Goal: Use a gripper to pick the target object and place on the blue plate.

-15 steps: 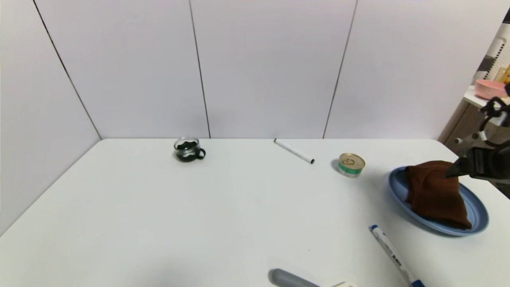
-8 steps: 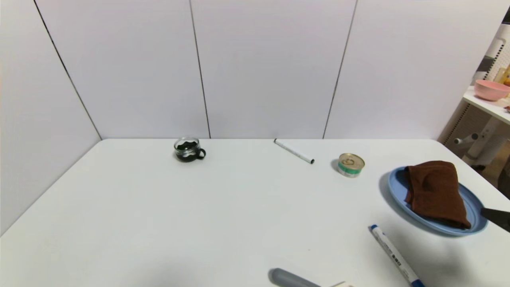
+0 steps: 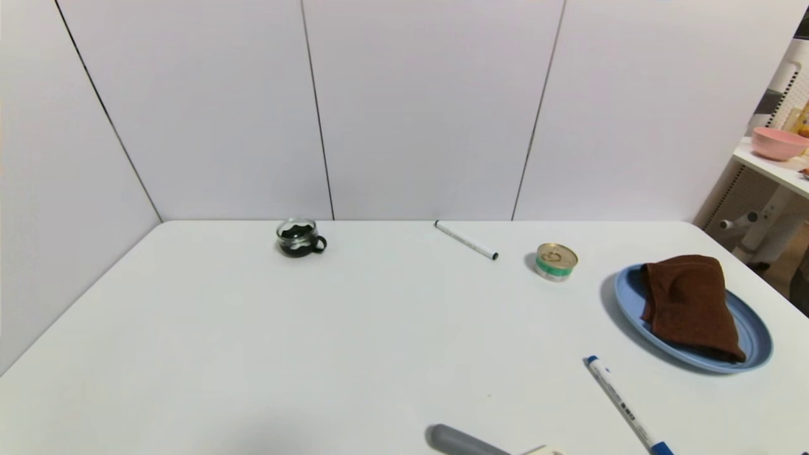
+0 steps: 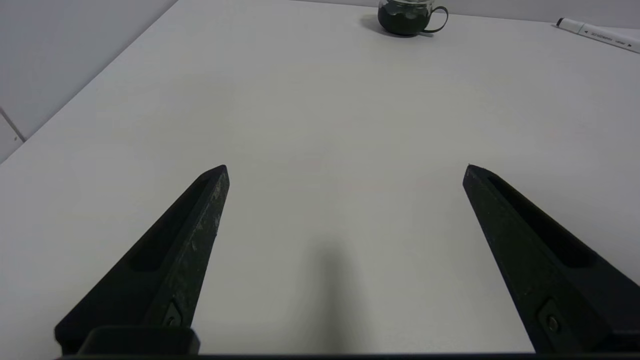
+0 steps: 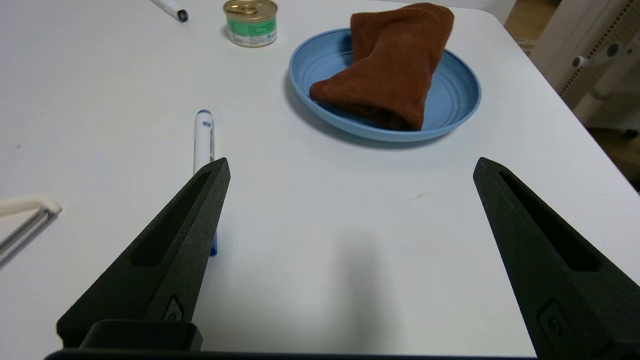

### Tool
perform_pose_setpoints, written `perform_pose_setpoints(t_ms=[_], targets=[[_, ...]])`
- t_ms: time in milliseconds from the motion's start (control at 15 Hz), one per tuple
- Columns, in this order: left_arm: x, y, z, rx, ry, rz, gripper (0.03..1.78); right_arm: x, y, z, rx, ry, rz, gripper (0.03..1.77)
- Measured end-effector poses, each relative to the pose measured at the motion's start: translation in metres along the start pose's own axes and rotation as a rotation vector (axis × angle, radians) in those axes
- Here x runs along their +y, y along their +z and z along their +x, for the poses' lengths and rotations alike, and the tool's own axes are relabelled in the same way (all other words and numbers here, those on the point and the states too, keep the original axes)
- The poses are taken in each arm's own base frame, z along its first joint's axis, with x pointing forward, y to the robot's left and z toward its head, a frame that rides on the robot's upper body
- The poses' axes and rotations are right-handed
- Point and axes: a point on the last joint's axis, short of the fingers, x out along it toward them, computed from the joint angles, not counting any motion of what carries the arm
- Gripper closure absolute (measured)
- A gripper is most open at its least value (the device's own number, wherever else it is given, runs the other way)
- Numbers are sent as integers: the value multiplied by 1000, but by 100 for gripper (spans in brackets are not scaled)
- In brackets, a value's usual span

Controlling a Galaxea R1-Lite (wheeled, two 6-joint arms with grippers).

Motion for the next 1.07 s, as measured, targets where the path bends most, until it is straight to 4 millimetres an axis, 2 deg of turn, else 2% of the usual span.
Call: perform_pose_setpoints(t_ms=[200,1067], targets=[[0,0,0,0,0,0,12,3,-20,-9,-45,47,-8,11],[0,0,0,0,0,0,12,3,-24,-13,-92,40,24,11]])
